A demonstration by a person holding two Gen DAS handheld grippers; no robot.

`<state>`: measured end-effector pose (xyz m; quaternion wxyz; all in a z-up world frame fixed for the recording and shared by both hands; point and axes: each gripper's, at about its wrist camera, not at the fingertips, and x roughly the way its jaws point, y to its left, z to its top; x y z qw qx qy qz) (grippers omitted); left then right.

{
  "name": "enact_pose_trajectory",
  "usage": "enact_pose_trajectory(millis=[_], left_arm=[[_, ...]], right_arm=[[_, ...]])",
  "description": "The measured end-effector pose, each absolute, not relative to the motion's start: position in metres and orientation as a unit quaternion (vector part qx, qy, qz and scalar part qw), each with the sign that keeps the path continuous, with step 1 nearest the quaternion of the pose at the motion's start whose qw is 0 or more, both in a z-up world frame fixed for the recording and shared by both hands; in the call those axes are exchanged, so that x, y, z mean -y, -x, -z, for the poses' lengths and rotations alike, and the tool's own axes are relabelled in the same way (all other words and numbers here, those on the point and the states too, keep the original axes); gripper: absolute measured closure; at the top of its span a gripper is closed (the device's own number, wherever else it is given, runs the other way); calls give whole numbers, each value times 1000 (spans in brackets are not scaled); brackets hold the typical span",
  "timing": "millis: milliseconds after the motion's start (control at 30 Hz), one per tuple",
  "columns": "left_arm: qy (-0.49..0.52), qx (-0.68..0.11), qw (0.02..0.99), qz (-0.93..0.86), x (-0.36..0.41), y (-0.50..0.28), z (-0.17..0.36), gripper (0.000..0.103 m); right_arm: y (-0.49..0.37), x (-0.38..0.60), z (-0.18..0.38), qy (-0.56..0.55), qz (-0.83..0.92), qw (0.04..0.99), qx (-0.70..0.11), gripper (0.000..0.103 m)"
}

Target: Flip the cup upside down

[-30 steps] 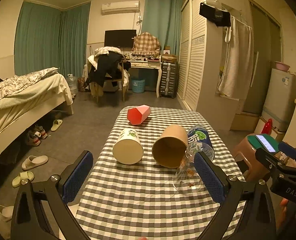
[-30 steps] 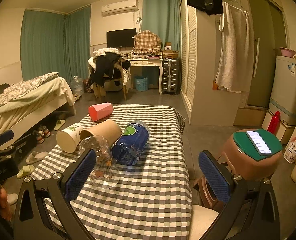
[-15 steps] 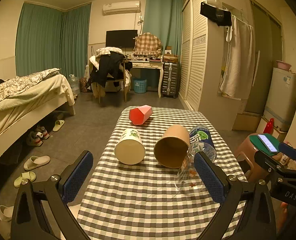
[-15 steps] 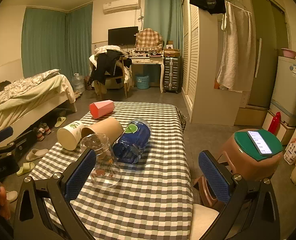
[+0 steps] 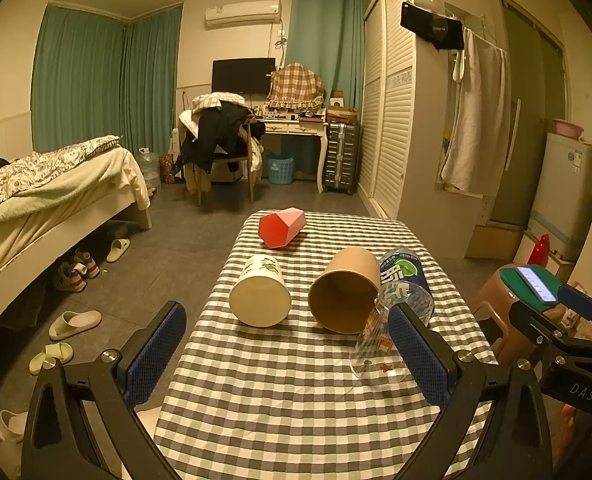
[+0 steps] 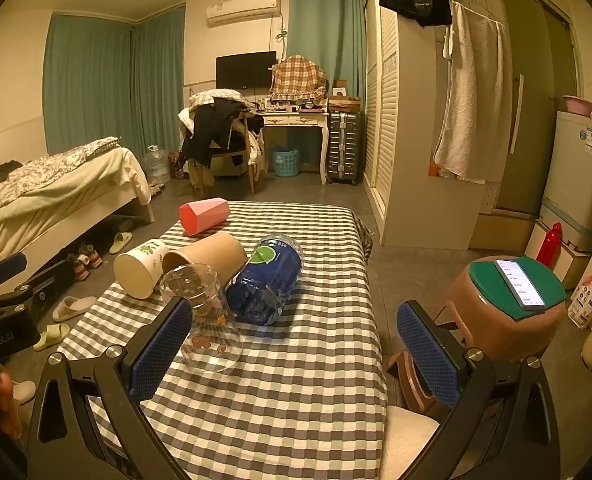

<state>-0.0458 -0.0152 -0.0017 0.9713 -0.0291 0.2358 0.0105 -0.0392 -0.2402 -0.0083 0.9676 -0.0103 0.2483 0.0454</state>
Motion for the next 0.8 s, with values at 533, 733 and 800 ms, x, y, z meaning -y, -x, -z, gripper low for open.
enact_pose_trajectory(millis=[533,733,800], left_arm=[[30,-236,971,-10,15,46,1,0],[27,-234,972,-11,16,47,1,0],[27,-236,971,-10,16,47,2,0]], right_arm=[[38,241,12,10,-45,966,-253,0],[38,240,14,10,-46,966,-256,0],[39,240,15,10,-46,966,-256,0]])
